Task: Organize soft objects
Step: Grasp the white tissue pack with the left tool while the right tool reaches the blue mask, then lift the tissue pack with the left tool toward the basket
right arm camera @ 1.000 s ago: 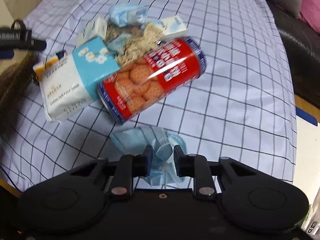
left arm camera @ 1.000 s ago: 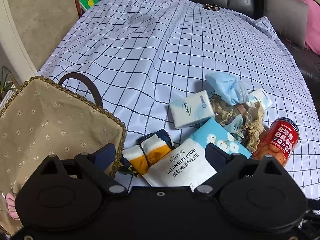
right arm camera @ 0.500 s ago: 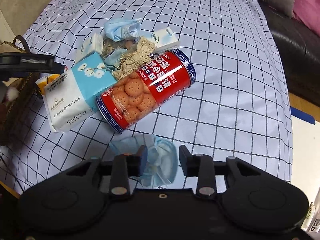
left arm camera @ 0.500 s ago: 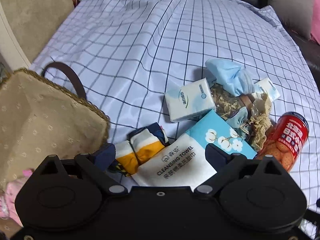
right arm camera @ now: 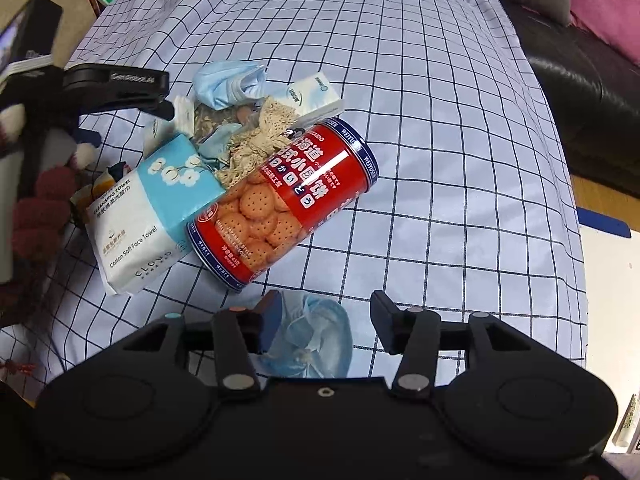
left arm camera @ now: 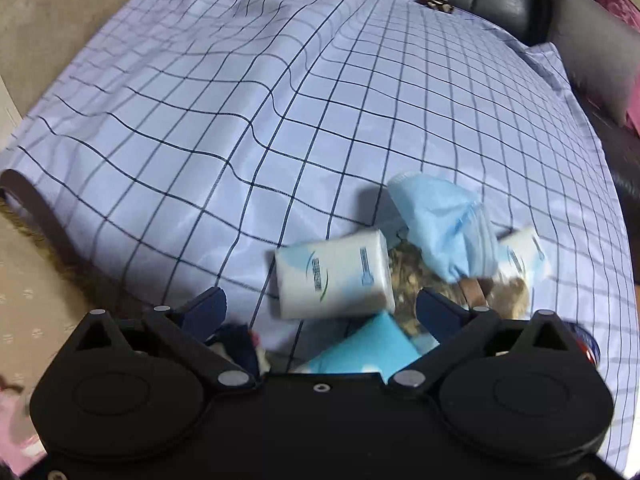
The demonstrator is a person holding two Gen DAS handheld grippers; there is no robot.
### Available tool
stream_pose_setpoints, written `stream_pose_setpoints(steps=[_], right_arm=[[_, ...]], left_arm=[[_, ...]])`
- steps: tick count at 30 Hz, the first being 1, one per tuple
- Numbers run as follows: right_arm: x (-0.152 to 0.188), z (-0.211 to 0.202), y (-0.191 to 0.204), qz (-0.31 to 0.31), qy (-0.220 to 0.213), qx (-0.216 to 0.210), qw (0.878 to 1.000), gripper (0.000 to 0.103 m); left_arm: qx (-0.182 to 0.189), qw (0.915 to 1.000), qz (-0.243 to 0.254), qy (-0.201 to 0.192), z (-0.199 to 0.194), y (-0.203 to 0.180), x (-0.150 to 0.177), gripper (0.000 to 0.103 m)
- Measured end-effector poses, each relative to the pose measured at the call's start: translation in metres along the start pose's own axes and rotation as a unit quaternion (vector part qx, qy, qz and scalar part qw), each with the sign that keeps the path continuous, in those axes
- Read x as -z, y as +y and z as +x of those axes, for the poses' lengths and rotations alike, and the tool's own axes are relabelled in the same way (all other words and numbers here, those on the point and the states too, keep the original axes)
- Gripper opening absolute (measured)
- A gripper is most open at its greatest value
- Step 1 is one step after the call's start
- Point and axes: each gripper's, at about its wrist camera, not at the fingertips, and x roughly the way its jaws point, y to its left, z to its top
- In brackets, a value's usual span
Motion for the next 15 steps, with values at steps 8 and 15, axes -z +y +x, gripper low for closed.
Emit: stream_pose_setpoints(steps=[8, 15], right_arm=[[-0.001, 0.011, -0.007, 0.006, 0.011, 0.006, 1.000, 0.051], [-0.002, 0.013, -0.010, 0.012, 0.010, 0.004, 1.000, 0.057]], left_arm=[[0.008, 0.9996, -0.024, 0.013, 0.028, 0.005, -0.013, 0.098], [0.024, 0.9981, -0.041, 0.041, 0.050, 0.006, -0.009, 0.098]])
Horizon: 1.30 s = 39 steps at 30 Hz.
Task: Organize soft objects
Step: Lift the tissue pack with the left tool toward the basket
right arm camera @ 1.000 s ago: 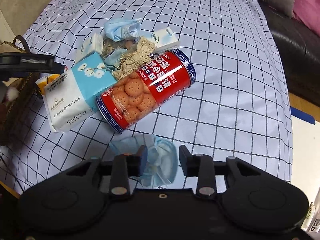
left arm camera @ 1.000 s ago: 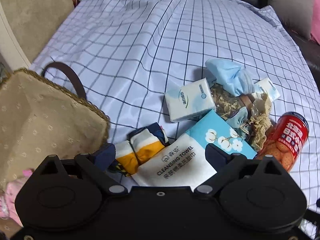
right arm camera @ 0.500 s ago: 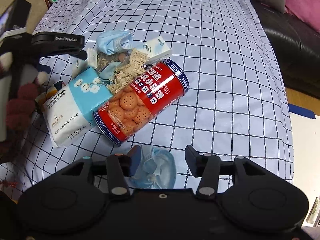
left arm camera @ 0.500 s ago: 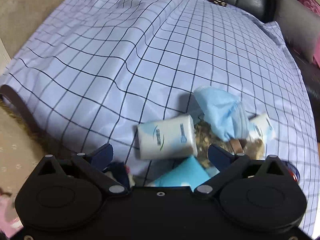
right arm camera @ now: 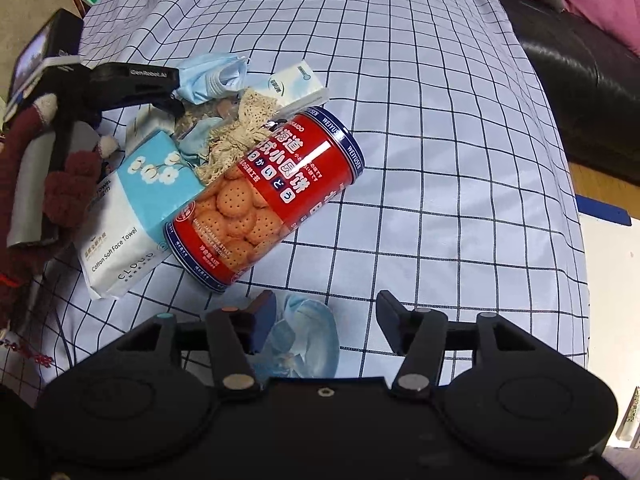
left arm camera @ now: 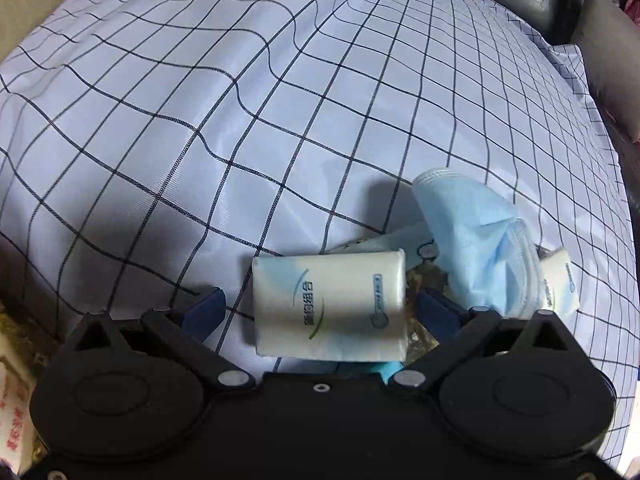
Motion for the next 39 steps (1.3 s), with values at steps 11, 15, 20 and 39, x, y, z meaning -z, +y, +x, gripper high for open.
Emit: stream_pose_setpoints(steps=[11, 15, 20, 39], right_arm=[[0.000, -0.003, 0.001, -0.004, -0.007, 0.003, 1.000, 0.067], [0.000, -0.002, 0.004, -0.010, -0.003, -0.001, 1.000, 0.074], [0.006, 0.008, 0.014, -0.035, 0.019, -0.009, 0.999, 0.079], [0.015, 0.044, 0.040, -0.047, 0.081, 0.002, 0.996, 0.031]], left_arm=[[0.038, 0.9992, -0.008, -0.008, -0.013, 0.005, 0.002, 0.068], [0.003, 0.9995, 0.015, -0.028, -0.033, -0.005, 0.003, 0.068], [-0.021, 0.9980, 0.044, -0.040, -0.057, -0.012, 0.010, 0.068], [-0.031, 0.9936, 0.087, -0.065, -0.131, 0.016, 0.046, 0.068]])
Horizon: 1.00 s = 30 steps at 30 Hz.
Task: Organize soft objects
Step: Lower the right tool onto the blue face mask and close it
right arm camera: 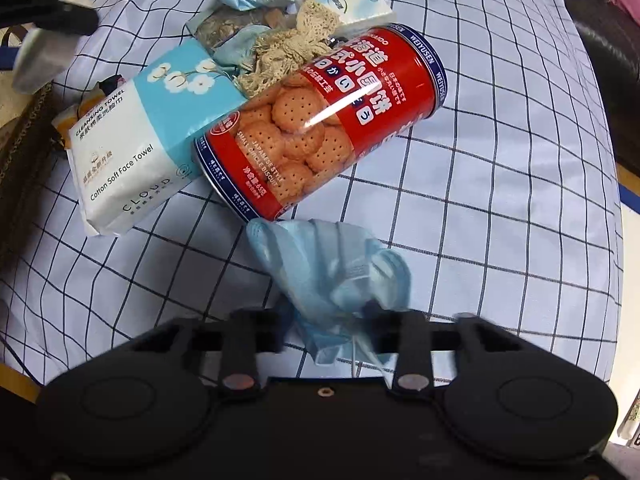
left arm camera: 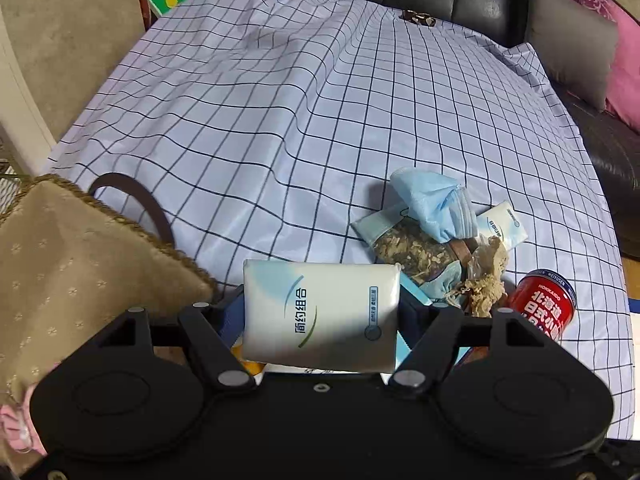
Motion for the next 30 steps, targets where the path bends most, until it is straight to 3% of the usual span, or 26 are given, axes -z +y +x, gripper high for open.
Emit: stream_pose_setpoints(steps=[8, 15, 16, 17, 19, 23, 30], right_arm=[[-0.001, -0.034, -0.007, 0.005, -0.052, 0.018, 0.998, 0.029], [-0.012, -0.064, -0.014, 0.026, -0.092, -0.002, 0.995, 0.022], [-0.013, -0.065, -0.015, 0.035, -0.096, -0.003, 0.995, 0.032], [-0.015, -0.064, -0.016, 0.045, -0.097, -0.001, 0.994, 0.057], [-0.016, -0.058, -0.019, 0.057, -0.095, 0.004, 0.994, 0.089], [-0.017, -0.035, -0.033, 0.084, -0.068, 0.011, 0.994, 0.099], [-0.018, 0.009, -0.046, 0.125, -0.003, -0.012, 0.992, 0.098]], left_arm=[[-0.017, 0.9993, 0.021, -0.028, -0.021, 0.004, 0.003, 0.068], [-0.025, 0.9982, 0.020, -0.050, -0.036, 0.014, 0.004, 0.068], [-0.026, 0.9983, 0.018, -0.049, -0.034, 0.016, 0.003, 0.068], [-0.027, 0.9983, 0.017, -0.048, -0.033, 0.017, 0.003, 0.068], [-0.029, 0.9983, 0.017, -0.047, -0.031, 0.017, 0.002, 0.068], [-0.024, 0.9986, 0.019, -0.043, -0.028, 0.014, 0.004, 0.068], [-0.017, 0.9986, 0.026, -0.043, -0.028, 0.010, 0.004, 0.068]])
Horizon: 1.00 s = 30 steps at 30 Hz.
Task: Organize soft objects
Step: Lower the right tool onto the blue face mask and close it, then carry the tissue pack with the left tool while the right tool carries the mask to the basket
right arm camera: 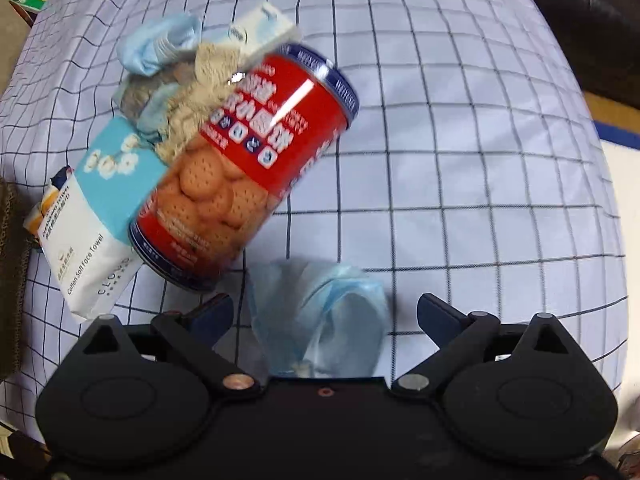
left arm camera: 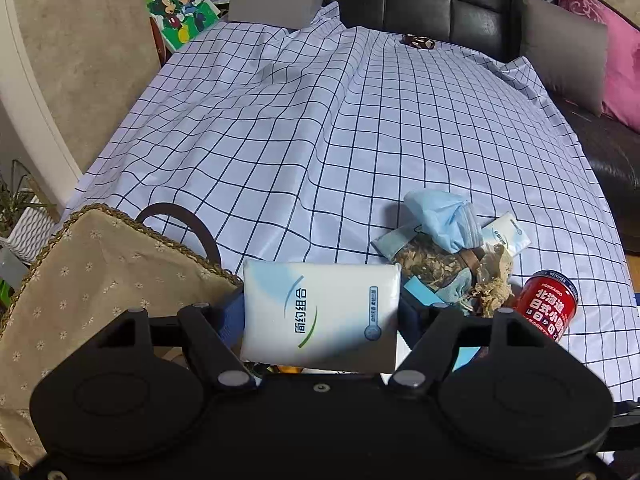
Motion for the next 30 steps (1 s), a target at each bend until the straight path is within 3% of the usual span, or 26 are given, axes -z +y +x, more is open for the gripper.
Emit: stream_pose_setpoints(steps=[3, 5, 9, 21, 30], right_arm=[[0.004, 0.005, 0.011, -0.036, -0.010, 0.021, 0.999, 0.086], [0.009, 0.008, 0.021, -0.063, -0.009, 0.036, 0.997, 0.070], [0.015, 0.007, 0.032, -0.097, -0.014, 0.049, 0.994, 0.049], [0.007, -0.046, 0.022, -0.072, -0.065, 0.031, 0.995, 0.044], [-0.002, -0.089, 0.046, -0.064, -0.116, -0.028, 0.991, 0.043]], left_arm=[[-0.001, 1.0000, 0.000, 0.001, 0.001, 0.000, 0.000, 0.068], [-0.001, 1.0000, -0.001, 0.004, 0.003, 0.000, 0.000, 0.068], [-0.001, 1.0000, -0.002, 0.004, 0.002, 0.000, 0.001, 0.068], [-0.009, 0.9998, -0.015, -0.012, -0.012, 0.012, -0.006, 0.068], [-0.042, 0.9978, -0.039, -0.034, -0.030, 0.046, -0.010, 0.069]])
